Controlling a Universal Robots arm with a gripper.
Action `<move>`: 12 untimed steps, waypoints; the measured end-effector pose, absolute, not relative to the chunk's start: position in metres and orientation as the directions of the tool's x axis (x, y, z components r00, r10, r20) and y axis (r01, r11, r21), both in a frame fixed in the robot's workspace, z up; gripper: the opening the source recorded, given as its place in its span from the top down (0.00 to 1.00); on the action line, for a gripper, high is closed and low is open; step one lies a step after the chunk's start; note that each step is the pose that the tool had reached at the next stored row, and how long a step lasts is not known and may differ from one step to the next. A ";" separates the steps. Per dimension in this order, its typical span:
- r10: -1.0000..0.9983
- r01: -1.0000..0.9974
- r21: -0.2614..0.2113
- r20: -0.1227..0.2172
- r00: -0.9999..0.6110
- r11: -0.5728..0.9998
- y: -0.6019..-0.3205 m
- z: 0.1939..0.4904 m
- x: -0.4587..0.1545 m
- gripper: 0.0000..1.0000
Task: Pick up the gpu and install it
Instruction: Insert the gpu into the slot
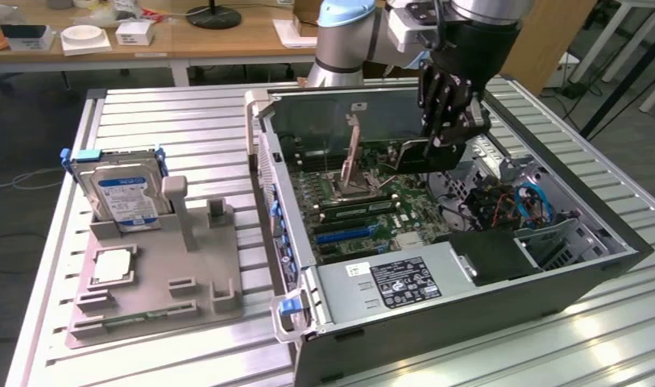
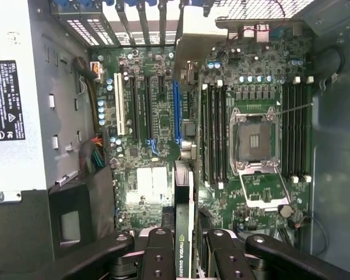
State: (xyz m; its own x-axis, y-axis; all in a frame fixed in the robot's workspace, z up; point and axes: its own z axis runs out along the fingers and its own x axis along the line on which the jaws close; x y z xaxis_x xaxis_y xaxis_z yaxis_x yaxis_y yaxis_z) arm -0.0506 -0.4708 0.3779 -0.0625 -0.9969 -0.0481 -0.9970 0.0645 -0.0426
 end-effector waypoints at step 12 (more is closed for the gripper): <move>-0.997 -0.998 -0.042 -0.048 -0.052 0.054 -0.471 0.356 -0.060 0.74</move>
State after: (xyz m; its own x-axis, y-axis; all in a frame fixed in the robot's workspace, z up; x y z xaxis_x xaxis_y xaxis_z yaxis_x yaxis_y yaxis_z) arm -0.0604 -0.4708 0.3564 -0.0520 -0.9975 -0.0481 -0.9976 0.0540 -0.0425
